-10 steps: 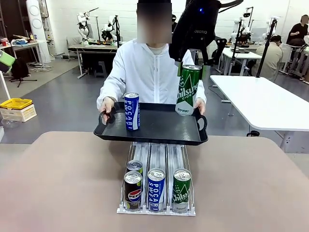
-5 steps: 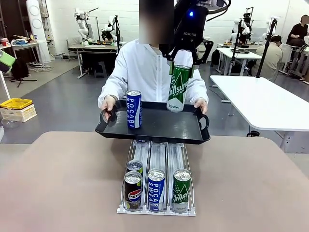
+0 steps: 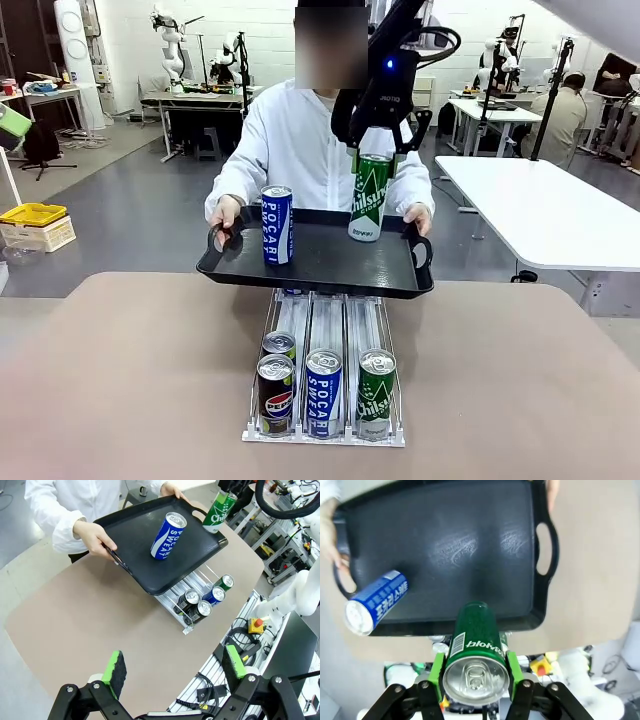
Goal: Retrieve and hand over the desired beverage to the person.
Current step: Place the picked can on the Handle tray extended by the person.
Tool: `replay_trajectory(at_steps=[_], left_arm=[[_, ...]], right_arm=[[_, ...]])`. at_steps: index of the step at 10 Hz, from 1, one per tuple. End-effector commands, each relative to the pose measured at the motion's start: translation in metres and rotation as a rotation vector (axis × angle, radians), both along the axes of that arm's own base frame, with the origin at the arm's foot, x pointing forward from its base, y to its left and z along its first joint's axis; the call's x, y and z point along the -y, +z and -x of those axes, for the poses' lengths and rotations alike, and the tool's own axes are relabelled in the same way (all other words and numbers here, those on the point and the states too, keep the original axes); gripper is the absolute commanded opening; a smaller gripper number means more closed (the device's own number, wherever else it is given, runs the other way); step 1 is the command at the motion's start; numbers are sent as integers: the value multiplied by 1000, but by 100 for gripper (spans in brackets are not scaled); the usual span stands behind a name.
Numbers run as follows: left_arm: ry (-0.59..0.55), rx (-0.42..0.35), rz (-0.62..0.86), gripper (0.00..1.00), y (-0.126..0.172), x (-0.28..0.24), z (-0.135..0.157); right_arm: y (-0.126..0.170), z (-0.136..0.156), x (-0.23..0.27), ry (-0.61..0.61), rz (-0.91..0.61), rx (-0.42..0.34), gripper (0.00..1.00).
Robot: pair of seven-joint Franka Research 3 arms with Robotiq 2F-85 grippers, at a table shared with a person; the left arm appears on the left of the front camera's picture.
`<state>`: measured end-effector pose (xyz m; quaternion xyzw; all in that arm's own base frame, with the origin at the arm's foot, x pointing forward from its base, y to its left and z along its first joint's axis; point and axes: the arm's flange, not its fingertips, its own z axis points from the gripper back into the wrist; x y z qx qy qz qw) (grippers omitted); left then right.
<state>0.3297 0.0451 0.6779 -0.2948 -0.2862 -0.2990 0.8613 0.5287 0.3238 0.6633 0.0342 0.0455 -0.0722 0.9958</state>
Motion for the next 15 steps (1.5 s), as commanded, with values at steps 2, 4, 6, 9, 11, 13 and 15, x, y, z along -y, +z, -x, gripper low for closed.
replay_trajectory(at_steps=[2, 4, 6, 9, 11, 13, 15], left_arm=[[-9, 11, 1, 100, 0, -1, 0], [-9, 11, 1, 100, 0, -1, 0], [-9, 11, 1, 100, 0, -1, 0], [-9, 11, 1, 100, 0, -1, 0], [-9, 11, 1, 100, 0, -1, 0], [-9, 11, 1, 100, 0, -1, 0], [-9, 11, 1, 100, 0, -1, 0]], right_arm=[[-6, -22, 0, 37, -4, 43, 58], [-24, -25, 0, 51, 31, 41, 58], [-43, -31, -1, 45, 55, 23, 58], [-63, -34, -6, 58, 76, 3, 58], [-72, -35, -7, 51, 99, -15, 58], [-71, -33, -6, 58, 104, -23, 58], [-70, -32, -7, 62, 108, -30, 100]])
